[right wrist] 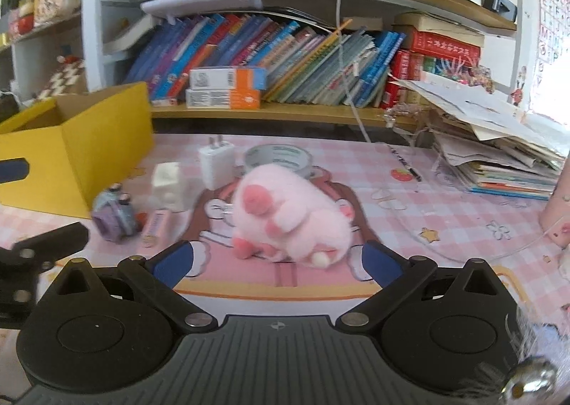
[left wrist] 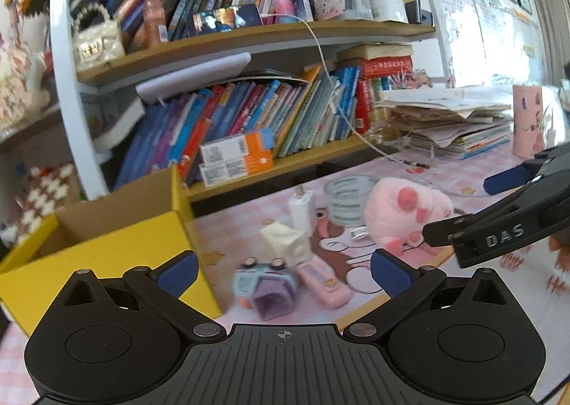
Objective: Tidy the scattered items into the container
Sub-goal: 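Grasp the pink tube with the left tool while the right tool grasps the pink plush pig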
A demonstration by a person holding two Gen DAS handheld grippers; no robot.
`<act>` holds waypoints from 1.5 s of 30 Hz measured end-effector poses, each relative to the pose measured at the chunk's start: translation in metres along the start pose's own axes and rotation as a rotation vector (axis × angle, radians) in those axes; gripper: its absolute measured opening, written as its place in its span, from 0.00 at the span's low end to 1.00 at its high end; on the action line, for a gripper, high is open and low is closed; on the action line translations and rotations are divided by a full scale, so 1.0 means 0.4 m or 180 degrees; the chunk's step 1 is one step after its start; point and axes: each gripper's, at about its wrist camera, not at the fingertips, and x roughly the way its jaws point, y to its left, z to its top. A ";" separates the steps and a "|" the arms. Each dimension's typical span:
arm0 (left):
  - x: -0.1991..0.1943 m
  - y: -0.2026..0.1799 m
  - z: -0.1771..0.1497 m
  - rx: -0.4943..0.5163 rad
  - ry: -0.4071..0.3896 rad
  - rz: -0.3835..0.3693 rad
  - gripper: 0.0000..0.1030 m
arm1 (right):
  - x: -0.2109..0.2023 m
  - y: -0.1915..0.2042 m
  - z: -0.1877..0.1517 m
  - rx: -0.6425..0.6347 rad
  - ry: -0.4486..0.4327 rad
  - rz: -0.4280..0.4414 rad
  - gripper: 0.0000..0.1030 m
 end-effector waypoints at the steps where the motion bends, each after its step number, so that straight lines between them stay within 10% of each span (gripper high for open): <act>1: 0.006 0.000 0.003 -0.0030 0.0003 -0.0038 1.00 | 0.005 -0.005 0.000 0.0000 -0.0018 0.0003 0.99; 15: 0.106 -0.020 0.010 0.0082 0.0214 -0.0269 0.91 | 0.083 -0.051 0.043 -0.0213 -0.0249 0.0160 0.99; 23: 0.162 -0.068 0.000 0.0112 0.0439 -0.0582 0.49 | 0.136 -0.045 0.054 -0.0322 -0.0140 0.0276 0.85; 45: 0.247 -0.051 -0.018 0.0029 0.0721 -0.0325 0.49 | 0.195 -0.057 0.029 -0.0460 -0.0041 0.0333 0.84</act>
